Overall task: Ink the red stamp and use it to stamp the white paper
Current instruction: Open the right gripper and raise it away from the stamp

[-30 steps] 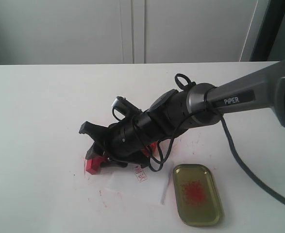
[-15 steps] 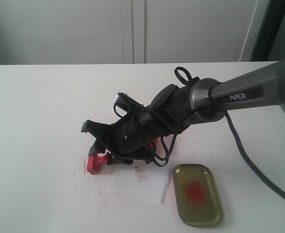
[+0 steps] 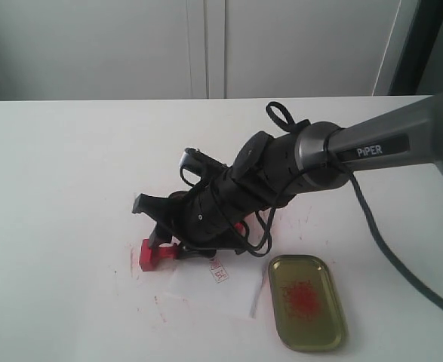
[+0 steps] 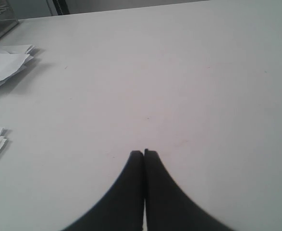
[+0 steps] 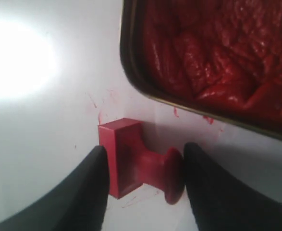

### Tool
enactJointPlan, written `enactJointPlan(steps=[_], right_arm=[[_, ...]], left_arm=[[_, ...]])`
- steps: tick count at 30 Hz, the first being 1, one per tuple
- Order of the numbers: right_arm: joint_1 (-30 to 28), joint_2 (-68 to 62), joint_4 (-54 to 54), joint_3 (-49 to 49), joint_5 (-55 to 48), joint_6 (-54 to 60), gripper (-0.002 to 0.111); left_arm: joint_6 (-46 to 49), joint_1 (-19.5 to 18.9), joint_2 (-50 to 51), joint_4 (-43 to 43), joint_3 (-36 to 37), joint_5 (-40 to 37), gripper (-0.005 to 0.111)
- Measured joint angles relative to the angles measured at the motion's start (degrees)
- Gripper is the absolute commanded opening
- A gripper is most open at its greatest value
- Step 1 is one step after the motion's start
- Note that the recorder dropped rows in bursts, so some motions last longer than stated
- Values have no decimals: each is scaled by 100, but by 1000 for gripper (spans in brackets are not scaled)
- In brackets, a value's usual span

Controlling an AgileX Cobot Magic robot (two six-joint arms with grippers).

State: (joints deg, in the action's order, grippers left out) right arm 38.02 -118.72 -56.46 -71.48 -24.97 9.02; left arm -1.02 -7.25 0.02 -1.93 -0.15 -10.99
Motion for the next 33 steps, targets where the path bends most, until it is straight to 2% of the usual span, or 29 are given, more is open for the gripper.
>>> enactJointPlan(steps=[33], right_arm=[[0,457,57,4,327,-23,47]], left_arm=[[0,0,0,0,0,0,0]])
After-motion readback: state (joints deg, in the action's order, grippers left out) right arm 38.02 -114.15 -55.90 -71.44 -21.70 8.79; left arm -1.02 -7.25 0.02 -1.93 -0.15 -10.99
